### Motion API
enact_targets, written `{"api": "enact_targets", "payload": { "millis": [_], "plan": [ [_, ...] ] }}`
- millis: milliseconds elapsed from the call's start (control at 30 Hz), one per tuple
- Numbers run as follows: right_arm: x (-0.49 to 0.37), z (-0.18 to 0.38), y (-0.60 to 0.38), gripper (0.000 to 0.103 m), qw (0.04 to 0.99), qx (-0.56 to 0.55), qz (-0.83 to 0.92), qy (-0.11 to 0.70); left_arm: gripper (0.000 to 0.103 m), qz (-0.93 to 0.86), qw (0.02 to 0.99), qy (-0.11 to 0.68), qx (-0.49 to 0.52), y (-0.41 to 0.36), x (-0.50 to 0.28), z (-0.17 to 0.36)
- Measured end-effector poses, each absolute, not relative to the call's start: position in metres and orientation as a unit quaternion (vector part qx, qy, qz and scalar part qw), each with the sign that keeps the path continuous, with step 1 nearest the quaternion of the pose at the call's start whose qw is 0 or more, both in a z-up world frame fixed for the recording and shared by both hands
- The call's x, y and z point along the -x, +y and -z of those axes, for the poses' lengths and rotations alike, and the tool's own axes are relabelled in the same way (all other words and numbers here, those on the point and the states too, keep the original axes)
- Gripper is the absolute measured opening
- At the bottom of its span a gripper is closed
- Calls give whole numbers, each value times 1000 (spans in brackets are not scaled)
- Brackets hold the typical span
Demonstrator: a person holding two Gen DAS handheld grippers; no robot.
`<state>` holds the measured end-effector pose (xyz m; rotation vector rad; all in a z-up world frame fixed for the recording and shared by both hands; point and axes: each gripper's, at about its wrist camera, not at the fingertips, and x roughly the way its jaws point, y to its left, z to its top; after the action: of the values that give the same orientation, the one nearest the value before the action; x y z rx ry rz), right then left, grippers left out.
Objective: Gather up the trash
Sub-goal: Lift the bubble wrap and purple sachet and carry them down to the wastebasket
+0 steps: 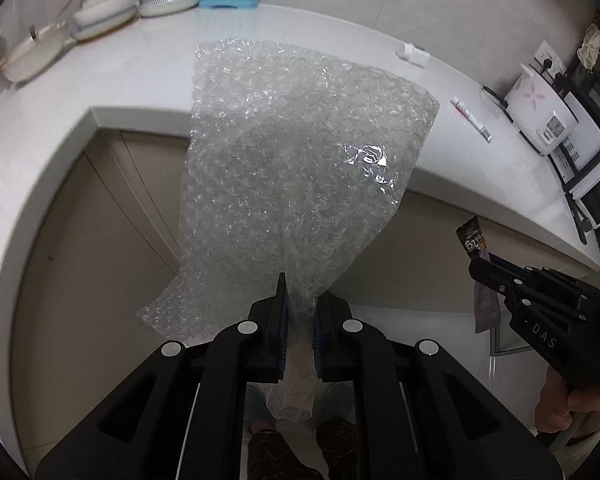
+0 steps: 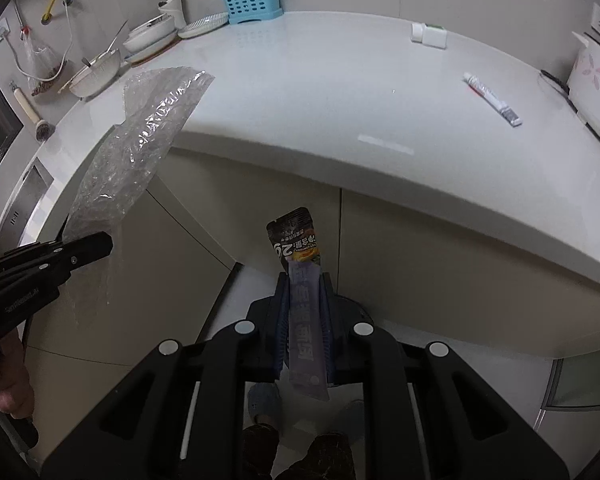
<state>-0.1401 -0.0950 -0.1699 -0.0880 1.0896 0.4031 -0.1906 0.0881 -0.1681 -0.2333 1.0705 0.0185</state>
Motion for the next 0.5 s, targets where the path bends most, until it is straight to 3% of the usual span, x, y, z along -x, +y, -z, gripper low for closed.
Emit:
{"api": "enact_targets", "payload": {
  "millis": [500],
  "plan": [
    [157, 350, -102, 14, 804, 55, -165, 569, 9, 25, 822, 560, 103, 73, 186, 361]
  ]
}}
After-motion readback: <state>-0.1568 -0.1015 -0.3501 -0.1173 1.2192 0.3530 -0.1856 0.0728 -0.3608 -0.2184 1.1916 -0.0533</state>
